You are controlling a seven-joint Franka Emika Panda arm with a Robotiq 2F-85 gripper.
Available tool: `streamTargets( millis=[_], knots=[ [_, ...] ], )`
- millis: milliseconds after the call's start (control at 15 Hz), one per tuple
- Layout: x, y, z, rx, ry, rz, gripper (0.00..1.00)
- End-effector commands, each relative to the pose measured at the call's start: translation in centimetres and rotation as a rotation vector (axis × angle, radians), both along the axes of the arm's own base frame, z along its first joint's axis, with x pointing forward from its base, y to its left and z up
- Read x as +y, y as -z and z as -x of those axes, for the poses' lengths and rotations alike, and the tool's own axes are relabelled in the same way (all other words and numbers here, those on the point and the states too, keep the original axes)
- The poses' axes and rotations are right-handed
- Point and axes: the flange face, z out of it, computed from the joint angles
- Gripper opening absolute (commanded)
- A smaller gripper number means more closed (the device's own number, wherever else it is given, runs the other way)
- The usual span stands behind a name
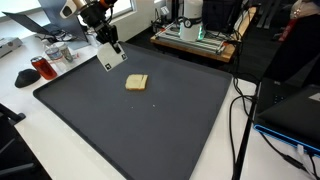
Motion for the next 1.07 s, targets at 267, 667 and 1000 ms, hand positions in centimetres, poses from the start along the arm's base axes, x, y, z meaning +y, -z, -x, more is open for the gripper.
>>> streamTargets(
  millis=[267, 667, 1000],
  knots=[
    [-3.7, 1.4, 3.7, -0.051, 0.116, -0.165, 0.01],
    [-5.2, 3.7, 7.8, -0.087, 0.230, -0.225, 0.01],
    [-4.9, 4.7, 11.4, -0.100, 0.338, -0.207, 0.01]
  ],
)
